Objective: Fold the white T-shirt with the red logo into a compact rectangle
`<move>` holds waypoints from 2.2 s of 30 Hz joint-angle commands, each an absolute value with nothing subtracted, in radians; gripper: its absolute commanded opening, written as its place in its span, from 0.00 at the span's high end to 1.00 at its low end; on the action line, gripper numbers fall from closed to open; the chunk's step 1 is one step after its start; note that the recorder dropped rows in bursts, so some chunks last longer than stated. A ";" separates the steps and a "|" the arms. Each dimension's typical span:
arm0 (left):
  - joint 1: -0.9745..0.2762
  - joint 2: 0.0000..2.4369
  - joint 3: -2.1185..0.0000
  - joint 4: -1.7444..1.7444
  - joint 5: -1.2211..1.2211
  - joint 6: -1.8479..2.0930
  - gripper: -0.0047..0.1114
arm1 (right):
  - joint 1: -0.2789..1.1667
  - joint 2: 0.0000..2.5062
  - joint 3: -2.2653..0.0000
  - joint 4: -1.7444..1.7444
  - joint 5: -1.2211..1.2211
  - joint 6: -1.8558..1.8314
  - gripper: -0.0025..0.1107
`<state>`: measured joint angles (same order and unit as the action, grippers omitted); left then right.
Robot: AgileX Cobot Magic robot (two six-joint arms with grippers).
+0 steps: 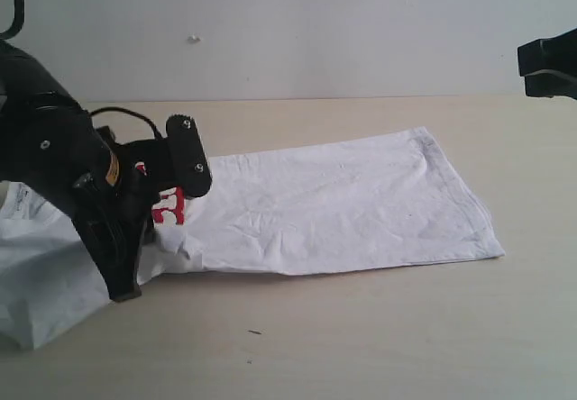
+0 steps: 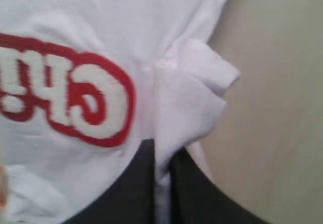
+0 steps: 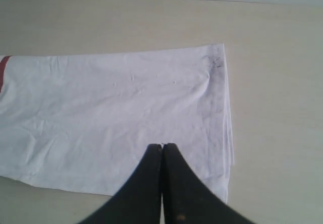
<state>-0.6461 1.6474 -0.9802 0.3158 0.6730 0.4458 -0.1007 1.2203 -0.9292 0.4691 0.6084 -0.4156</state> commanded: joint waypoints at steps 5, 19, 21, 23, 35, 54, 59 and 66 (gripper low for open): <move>-0.648 1.707 -1.001 0.600 0.431 0.445 0.96 | -0.104 1.224 -0.924 0.487 0.601 -0.426 0.98; -0.585 1.821 -1.001 0.807 0.176 0.331 0.80 | -0.104 1.224 -0.924 0.489 0.613 -0.426 0.98; -0.562 1.821 -1.005 0.807 0.148 0.308 0.68 | -0.104 1.224 -0.924 0.489 0.613 -0.426 0.98; -0.545 1.821 -1.016 0.807 0.146 0.306 0.56 | -0.104 1.224 -0.924 0.489 0.613 -0.426 0.98; -0.522 1.827 -1.029 0.672 0.265 0.122 0.88 | -0.104 1.224 -0.924 0.489 0.611 -0.428 0.98; -0.443 2.086 -1.185 0.583 0.202 -0.013 0.96 | -0.104 1.224 -0.924 0.495 0.596 -0.428 0.98; -0.443 2.038 -1.185 0.583 0.192 -0.016 0.96 | -0.104 1.224 -0.924 0.497 0.613 -0.436 0.98; -0.427 2.037 -1.185 0.560 0.189 -0.121 0.96 | -0.104 1.224 -0.924 0.497 0.631 -0.442 0.98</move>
<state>-0.4343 2.0333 -1.1824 0.5896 0.1842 -0.0702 -0.1007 1.2203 -0.9292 0.4920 0.6277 -0.4301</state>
